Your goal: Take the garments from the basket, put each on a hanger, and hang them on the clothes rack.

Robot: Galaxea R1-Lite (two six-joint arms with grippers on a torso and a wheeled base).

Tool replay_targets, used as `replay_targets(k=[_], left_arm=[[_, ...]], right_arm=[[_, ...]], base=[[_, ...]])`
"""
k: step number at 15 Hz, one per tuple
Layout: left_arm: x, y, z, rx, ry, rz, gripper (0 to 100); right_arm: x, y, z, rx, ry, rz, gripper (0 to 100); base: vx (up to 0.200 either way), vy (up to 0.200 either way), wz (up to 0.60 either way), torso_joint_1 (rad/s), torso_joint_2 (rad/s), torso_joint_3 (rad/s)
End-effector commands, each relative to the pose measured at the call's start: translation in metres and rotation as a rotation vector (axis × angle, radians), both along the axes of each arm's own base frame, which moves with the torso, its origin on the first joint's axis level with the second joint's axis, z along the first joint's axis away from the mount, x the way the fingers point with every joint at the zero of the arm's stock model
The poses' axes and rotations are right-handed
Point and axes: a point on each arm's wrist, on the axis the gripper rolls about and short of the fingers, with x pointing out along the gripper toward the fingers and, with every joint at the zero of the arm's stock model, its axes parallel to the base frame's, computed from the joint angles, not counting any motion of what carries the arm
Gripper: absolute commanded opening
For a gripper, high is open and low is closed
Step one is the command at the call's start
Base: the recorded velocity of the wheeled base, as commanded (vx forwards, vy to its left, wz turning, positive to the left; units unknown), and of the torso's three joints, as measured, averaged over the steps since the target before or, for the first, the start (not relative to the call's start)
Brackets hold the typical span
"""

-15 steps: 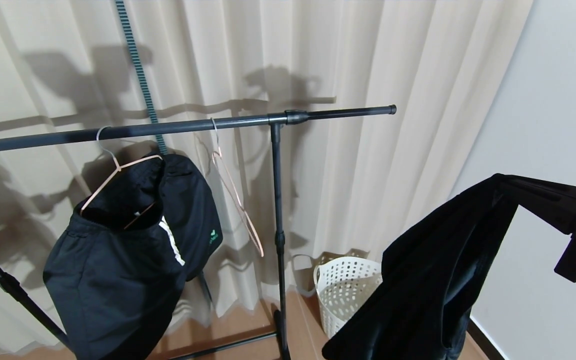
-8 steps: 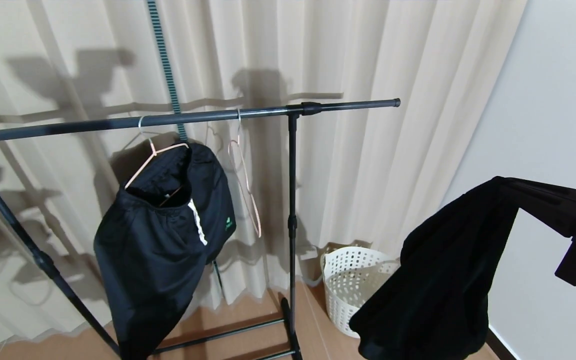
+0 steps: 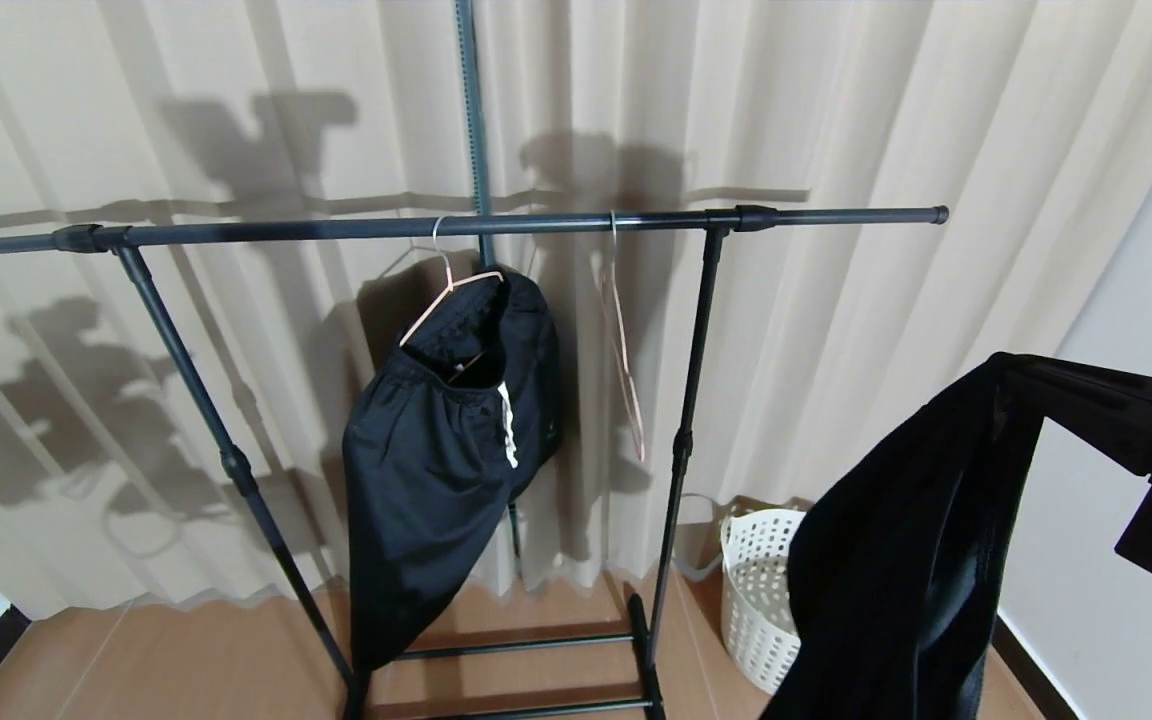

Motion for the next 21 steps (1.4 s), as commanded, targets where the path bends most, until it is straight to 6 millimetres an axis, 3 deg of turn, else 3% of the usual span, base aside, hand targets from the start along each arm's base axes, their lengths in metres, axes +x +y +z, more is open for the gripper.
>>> replay_targets(k=[1,7,9,10,11,13,15,21], left_arm=[[0.0,0.0,0.0,0.0,0.0,0.001,100],[0.002,0.0,0.001,0.007,0.023,-0.009,100],[0.019,0.0,0.012,0.067,0.206,-0.014,100],[0.03,0.0,0.03,0.059,0.241,-0.032,100],[0.053,-0.002,0.049,-0.007,0.319,-0.106,100],[0.094,-0.011,0.07,-0.135,0.424,-0.218,100],[0.119,-0.028,0.088,-0.219,0.485,-0.32,100],[0.141,-0.048,0.088,-0.218,0.568,-0.399,100]], right_arm=[[0.0,0.0,0.0,-0.001,0.001,0.0,0],[-0.007,-0.001,-0.011,-0.095,-0.015,0.029,0],[-0.008,0.013,-0.014,-0.127,-0.01,0.098,0],[-0.002,0.019,-0.013,-0.133,0.0,0.108,0],[0.011,0.028,-0.009,-0.142,0.017,0.084,0],[0.036,0.046,-0.014,-0.157,0.077,0.04,0],[0.056,0.06,-0.015,-0.147,0.112,-0.001,0],[0.073,0.074,-0.004,-0.176,0.225,-0.012,0]], base=[[0.0,0.0,0.0,0.0,0.0,0.0],[0.0,0.0,0.0,0.0,0.0,0.0],[0.0,0.0,0.0,0.0,0.0,0.0],[0.0,0.0,0.0,0.0,0.0,0.0],[0.0,0.0,0.0,0.0,0.0,0.0],[0.0,0.0,0.0,0.0,0.0,0.0],[0.0,0.0,0.0,0.0,0.0,0.0],[0.0,0.0,0.0,0.0,0.0,0.0]])
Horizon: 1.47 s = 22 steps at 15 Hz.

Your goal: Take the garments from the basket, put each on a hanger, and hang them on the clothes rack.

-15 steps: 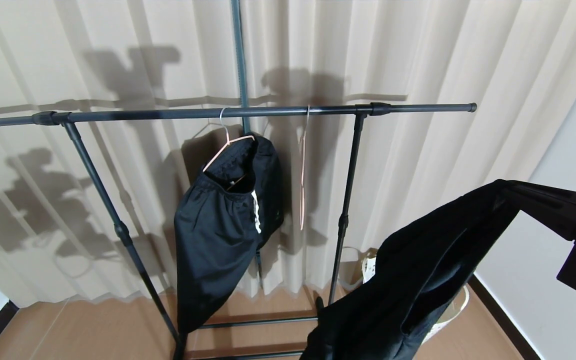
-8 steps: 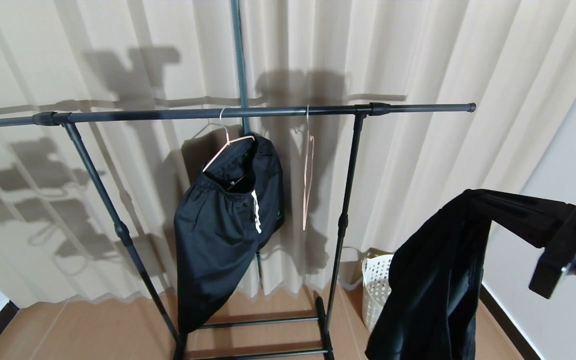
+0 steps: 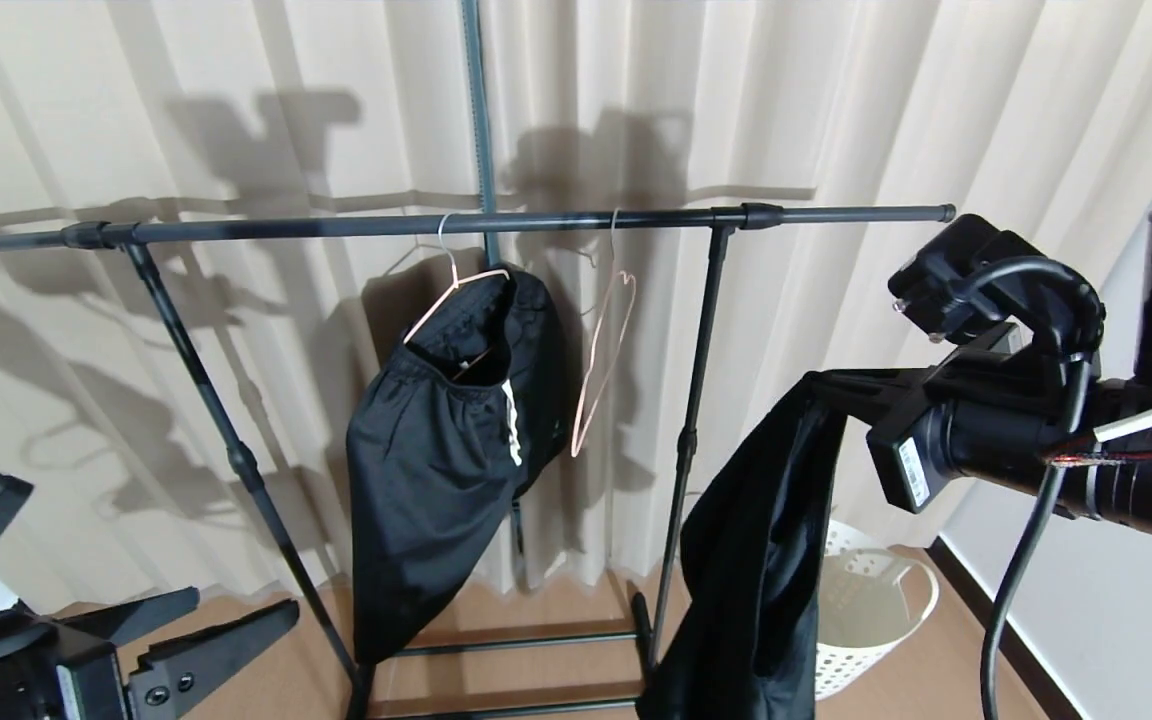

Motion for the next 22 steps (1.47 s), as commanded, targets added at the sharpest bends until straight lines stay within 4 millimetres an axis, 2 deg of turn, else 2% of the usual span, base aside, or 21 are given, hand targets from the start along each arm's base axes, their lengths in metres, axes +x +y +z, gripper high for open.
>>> replay_targets(k=[1,4,6,7,10,11,14,19,22], left_arm=[[0.016,-0.014,-0.011,0.036,0.098,-0.059,100],[0.027,-0.027,-0.008,0.045,0.118,-0.081,100],[0.038,-0.045,-0.005,0.058,0.132,-0.084,100],[0.046,-0.061,-0.005,0.076,0.145,-0.079,100],[0.052,-0.088,-0.005,0.084,0.162,-0.109,100],[0.056,-0.104,-0.003,0.059,0.182,-0.133,100],[0.075,-0.131,-0.013,0.081,0.205,-0.156,100],[0.098,-0.156,-0.035,0.098,0.186,-0.112,100],[0.1,-0.162,-0.04,0.075,0.184,-0.114,100]], right_arm=[[0.011,0.015,0.001,0.021,0.078,-0.002,0],[0.015,0.025,0.001,0.043,0.106,0.007,0],[0.014,0.036,0.006,0.065,0.103,0.03,0],[0.014,0.046,0.002,0.082,0.125,0.039,0],[0.018,0.065,-0.001,0.111,0.14,0.016,0],[0.018,0.071,0.003,0.116,0.123,0.003,0],[0.015,0.075,0.003,0.116,0.121,0.013,0],[0.013,0.081,0.003,0.112,0.116,0.02,0],[0.014,0.093,0.0,0.106,0.123,0.038,0]], base=[[0.0,0.0,0.0,0.0,0.0,0.0],[0.0,0.0,0.0,0.0,0.0,0.0],[0.0,0.0,0.0,0.0,0.0,0.0],[0.0,0.0,0.0,0.0,0.0,0.0],[0.0,0.0,0.0,0.0,0.0,0.0],[0.0,0.0,0.0,0.0,0.0,0.0],[0.0,0.0,0.0,0.0,0.0,0.0],[0.0,0.0,0.0,0.0,0.0,0.0],[0.0,0.0,0.0,0.0,0.0,0.0]])
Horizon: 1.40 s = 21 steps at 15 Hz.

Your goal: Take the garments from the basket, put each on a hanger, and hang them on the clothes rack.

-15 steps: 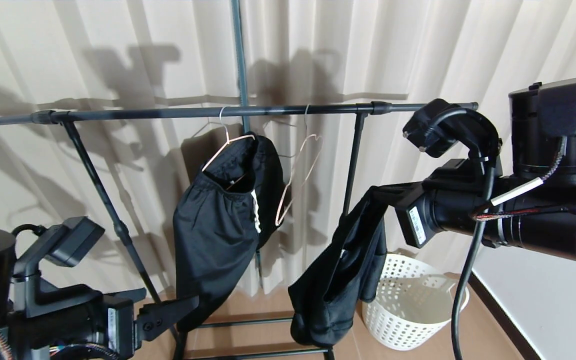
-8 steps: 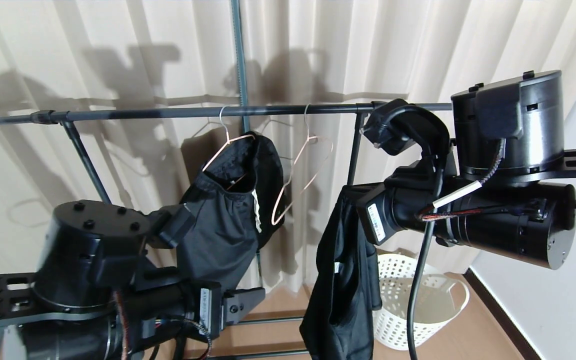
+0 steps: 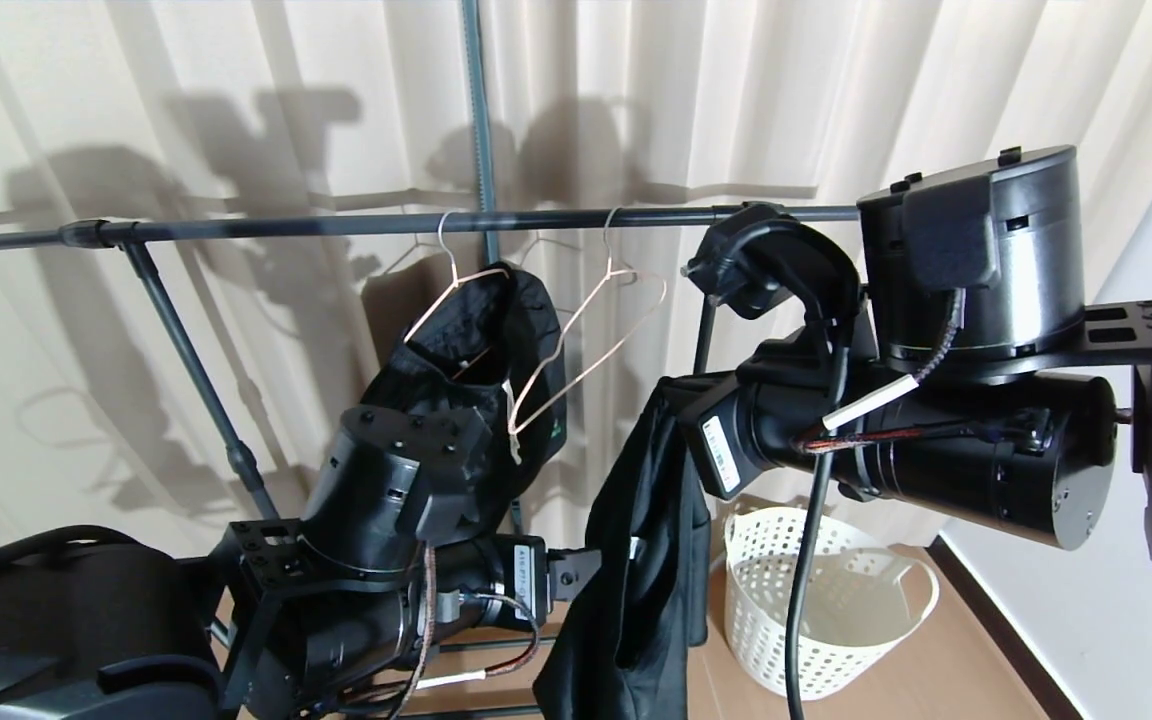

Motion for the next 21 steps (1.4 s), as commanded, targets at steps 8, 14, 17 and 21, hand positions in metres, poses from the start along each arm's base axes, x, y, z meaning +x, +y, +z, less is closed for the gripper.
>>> replay_targets(k=[8,14,17,21], left_arm=[[0.001,-0.016,-0.01,-0.01,-0.026,-0.029,100],[0.036,-0.051,-0.041,0.06,-0.01,0.016,100],[0.038,-0.049,-0.051,0.101,-0.002,0.052,100],[0.03,-0.038,-0.062,0.173,0.006,0.099,100]], right_arm=[[0.007,0.013,-0.003,0.0,-0.003,-0.006,0],[0.002,0.007,0.004,0.016,-0.011,-0.011,0],[-0.003,-0.001,0.01,0.029,-0.025,-0.025,0],[-0.001,-0.007,0.015,0.04,-0.037,-0.048,0]], base=[[0.0,0.0,0.0,0.0,0.0,0.0],[0.0,0.0,0.0,0.0,0.0,0.0],[0.0,0.0,0.0,0.0,0.0,0.0],[0.0,0.0,0.0,0.0,0.0,0.0]])
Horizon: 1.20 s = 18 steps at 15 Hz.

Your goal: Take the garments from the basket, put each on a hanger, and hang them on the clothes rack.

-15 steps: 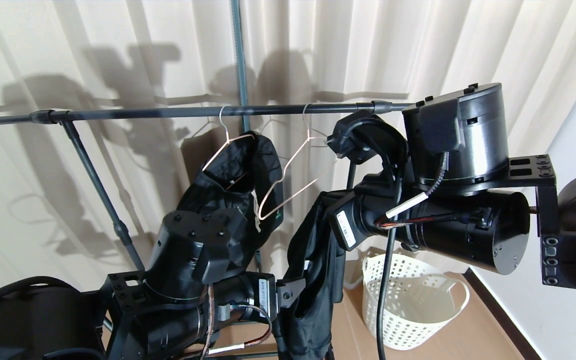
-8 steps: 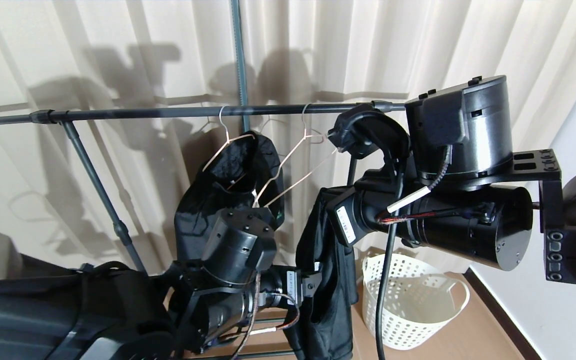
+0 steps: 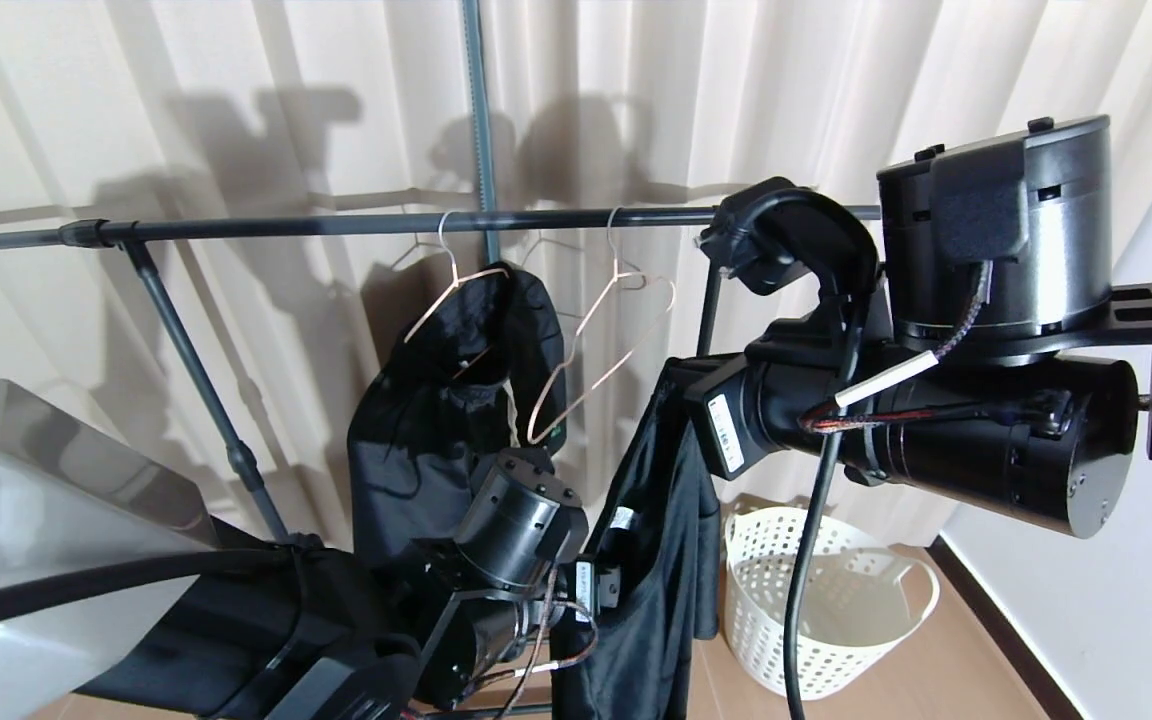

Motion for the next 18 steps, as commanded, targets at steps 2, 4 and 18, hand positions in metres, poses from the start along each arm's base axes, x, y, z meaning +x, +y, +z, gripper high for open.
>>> replay_targets(k=[2,4,18], left_arm=[[-0.012,0.008,-0.008,0.045,0.022,0.005,100],[-0.018,0.012,-0.009,0.054,0.025,0.005,100],[-0.005,0.066,0.098,0.101,-0.197,0.083,0]], right_arm=[[0.001,-0.01,0.007,0.021,-0.016,-0.025,0],[0.007,-0.017,0.007,0.017,-0.02,-0.074,0],[0.002,-0.065,-0.026,-0.17,0.013,-0.173,0]], base=[[0.0,0.0,0.0,0.0,0.0,0.0],[0.0,0.0,0.0,0.0,0.0,0.0],[0.0,0.0,0.0,0.0,0.0,0.0]])
